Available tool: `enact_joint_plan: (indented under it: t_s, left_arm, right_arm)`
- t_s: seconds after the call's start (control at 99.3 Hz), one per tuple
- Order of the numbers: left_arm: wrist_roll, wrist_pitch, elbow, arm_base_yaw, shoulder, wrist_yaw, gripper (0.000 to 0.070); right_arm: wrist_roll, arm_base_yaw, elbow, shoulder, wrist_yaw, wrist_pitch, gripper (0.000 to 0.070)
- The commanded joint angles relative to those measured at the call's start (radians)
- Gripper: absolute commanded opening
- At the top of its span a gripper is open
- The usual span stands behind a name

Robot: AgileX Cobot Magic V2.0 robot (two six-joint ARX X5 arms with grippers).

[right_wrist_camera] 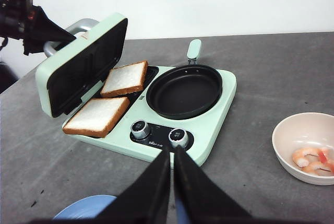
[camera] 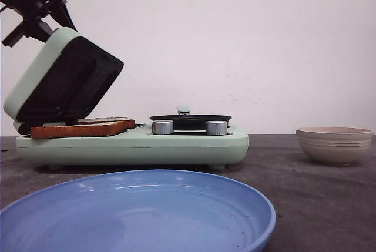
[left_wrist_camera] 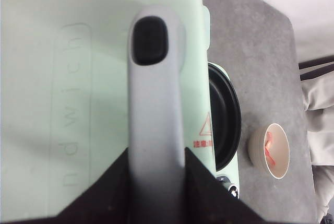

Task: Make breakfast with bread and shrimp
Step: 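Grasp the lid handle with the left gripper and swing the lid closed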

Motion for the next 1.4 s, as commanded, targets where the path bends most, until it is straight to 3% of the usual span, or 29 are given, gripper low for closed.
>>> enact_joint_plan:
  t_s: [0.0, 0.252, 0.433, 0.634, 0.997, 1.057, 1.269, 1.319, 1.39]
  left_arm:
    - [0.032, 0.065, 0.022, -0.011, 0.016, 0.011, 0.0000]
    - [0.044, 0.041, 0.022, -0.093, 0.028, -0.234, 0.0000]
    - [0.050, 0.050, 0.022, -0.147, 0.072, -0.245, 0.0000]
    - [0.050, 0.032, 0.022, -0.206, 0.135, -0.312, 0.0000]
    - [0.051, 0.004, 0.022, -0.258, 0.227, -0.316, 0.0003]
    - [0.050, 0.005, 0.022, -0.258, 0.228, -0.315, 0.0055]
    - [0.021, -0.003, 0.035, -0.255, 0.190, -0.303, 0.0365]
    - [0.024, 0.010, 0.037, -0.256, 0.167, -0.303, 0.0405]
    - [0.024, 0.038, 0.037, -0.256, 0.129, -0.304, 0.0404]
  right_arm:
    - [0.010, 0.006, 0.011, 0.004, 0.000, 0.006, 0.0002]
    - [0.010, 0.006, 0.011, 0.004, 0.000, 0.007, 0.0002]
    - [0.006, 0.006, 0.011, 0.004, 0.000, 0.006, 0.0002]
    - [0.006, 0.006, 0.011, 0.004, 0.001, 0.006, 0.0002]
    - [0.006, 0.006, 0.011, 0.004, 0.000, -0.024, 0.0002]
    - [0.006, 0.006, 0.011, 0.004, 0.000, -0.037, 0.0002]
    - [0.006, 0.006, 0.011, 0.003, 0.000, -0.042, 0.0002]
    - [0.005, 0.006, 0.011, 0.004, 0.000, -0.041, 0.0002]
    - [0.005, 0.006, 0.011, 0.004, 0.000, -0.041, 0.0002]
